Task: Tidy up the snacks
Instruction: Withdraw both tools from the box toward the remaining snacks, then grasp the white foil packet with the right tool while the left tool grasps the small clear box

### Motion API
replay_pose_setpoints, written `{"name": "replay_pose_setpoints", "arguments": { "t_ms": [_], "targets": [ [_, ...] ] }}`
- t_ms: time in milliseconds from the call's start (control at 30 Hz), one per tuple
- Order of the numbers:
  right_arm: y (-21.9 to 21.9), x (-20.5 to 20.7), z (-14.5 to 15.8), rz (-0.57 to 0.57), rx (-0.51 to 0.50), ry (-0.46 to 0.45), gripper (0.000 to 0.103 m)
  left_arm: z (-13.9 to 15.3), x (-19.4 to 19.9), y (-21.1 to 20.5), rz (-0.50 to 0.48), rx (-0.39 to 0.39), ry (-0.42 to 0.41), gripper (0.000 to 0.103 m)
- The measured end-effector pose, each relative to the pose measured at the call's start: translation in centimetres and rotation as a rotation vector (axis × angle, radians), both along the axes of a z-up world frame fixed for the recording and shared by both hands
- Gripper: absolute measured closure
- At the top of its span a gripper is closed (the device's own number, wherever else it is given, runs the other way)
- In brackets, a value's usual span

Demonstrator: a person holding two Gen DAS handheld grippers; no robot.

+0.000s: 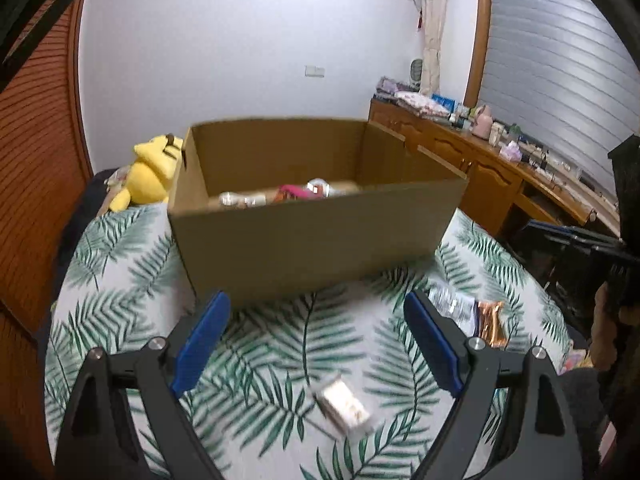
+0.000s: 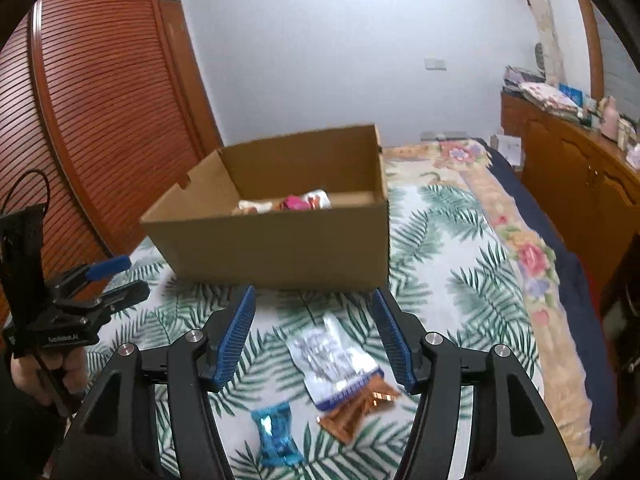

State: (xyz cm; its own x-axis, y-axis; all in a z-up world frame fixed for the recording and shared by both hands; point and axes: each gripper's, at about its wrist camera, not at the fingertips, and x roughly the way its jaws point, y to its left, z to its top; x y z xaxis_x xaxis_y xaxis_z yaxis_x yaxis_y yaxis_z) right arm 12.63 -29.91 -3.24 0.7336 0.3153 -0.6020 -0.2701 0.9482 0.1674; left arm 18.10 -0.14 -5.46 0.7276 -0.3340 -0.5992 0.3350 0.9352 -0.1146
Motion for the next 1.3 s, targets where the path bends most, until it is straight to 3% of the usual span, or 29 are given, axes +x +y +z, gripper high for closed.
{"name": "replay_pose_setpoints", "arguments": {
  "t_ms": [233, 567, 867, 1100, 1300],
  "targets": [
    [-0.3, 0.1, -3.2, 0.012, -0.031, 0.062, 0.041, -3.3, -1.2, -0.4, 0.015, -0.003, 0.058, 0.014],
    [1.9, 4.2, -7.7, 0.115, -0.145, 0.179, 0.041, -5.8, -1.2, -0.6, 0.049, 0.001, 0.128, 0.014],
    [2.7, 5.5, -10.0, 0.170, -0.175, 0.224, 0.032, -6.7, -1.5, -0.7, 0.046, 0.004, 0.158, 0.015],
    [3.5, 5.3, -10.5, 0.192, -0.252, 0.196, 0.027, -7.4, -1.5, -1.3, 0.040, 0.011, 0.192, 0.037],
    [3.7, 5.3, -10.7, 0.199, -0.280, 0.189, 0.024, -7.6, -1.2, -1.7, 0.032, 0.006, 0.214, 0.041]
  ]
}}
